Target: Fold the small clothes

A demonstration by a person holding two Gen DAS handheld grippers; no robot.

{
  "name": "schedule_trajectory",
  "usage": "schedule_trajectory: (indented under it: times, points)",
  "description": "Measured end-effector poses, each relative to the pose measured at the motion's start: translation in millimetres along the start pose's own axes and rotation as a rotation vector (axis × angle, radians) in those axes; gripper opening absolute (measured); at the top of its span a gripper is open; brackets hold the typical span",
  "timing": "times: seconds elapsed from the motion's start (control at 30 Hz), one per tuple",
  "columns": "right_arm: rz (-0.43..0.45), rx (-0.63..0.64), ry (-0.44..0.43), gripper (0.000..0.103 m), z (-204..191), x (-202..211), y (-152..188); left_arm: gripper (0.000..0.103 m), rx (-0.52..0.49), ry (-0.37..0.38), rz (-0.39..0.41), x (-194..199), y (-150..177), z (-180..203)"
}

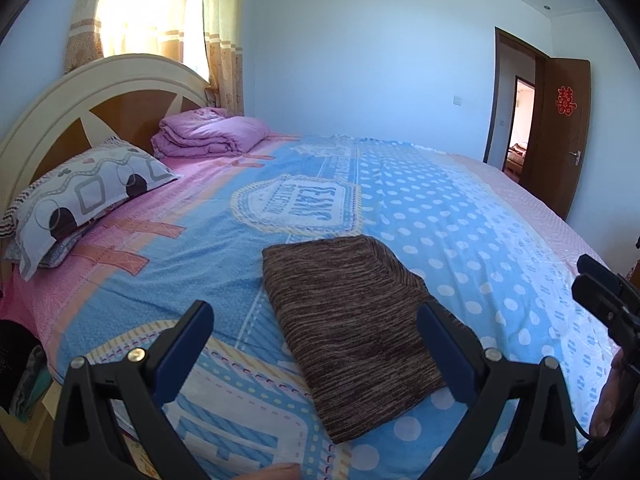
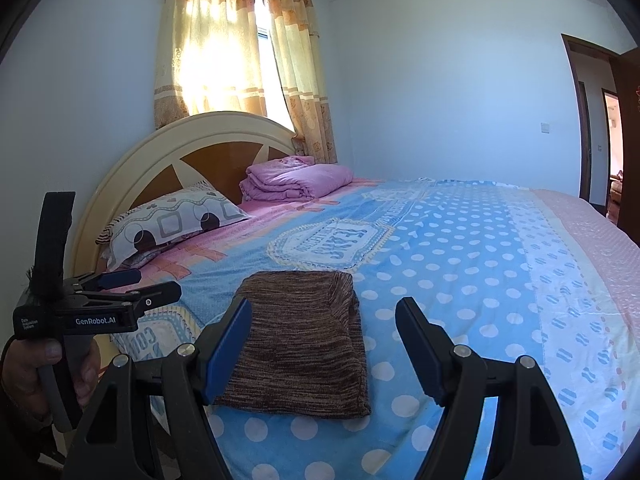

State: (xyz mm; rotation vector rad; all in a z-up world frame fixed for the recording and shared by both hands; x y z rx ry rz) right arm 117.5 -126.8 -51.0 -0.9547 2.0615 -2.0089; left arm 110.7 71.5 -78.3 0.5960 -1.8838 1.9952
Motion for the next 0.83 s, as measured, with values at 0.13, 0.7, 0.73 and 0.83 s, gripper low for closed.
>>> schedule_trajectory:
  times: [0.13,0.7,0.73,0.83]
  points:
    - [0.011,-0.002,0.0,0.075,1,2,-2,0.103,-0.01,-0.024,0.019,4,-4,-3]
    - [-0.023,0.033,-0.031,0.075,-12,-6,5,0.103,-0.002,-0.088,0.047,0,-6,-19]
    - [-0.025,0.035,-0.032,0.075,-12,-6,5,0.103,-0.008,-0.093,0.051,0,-6,-19]
    - [-0.031,0.037,-0.035,0.075,-13,-7,7,0.103,-0.022,-0.073,0.052,-1,-6,-17]
Point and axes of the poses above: each gripper's, at about its wrist camera, not at the fingertips, and x roughly against the way its jaws point, z to its right, y to its underside, the point moved 5 cm from there along -x, roughly the way its jaws point, and after that the axes turned 1 degree about -x, right-handed, at the moved point
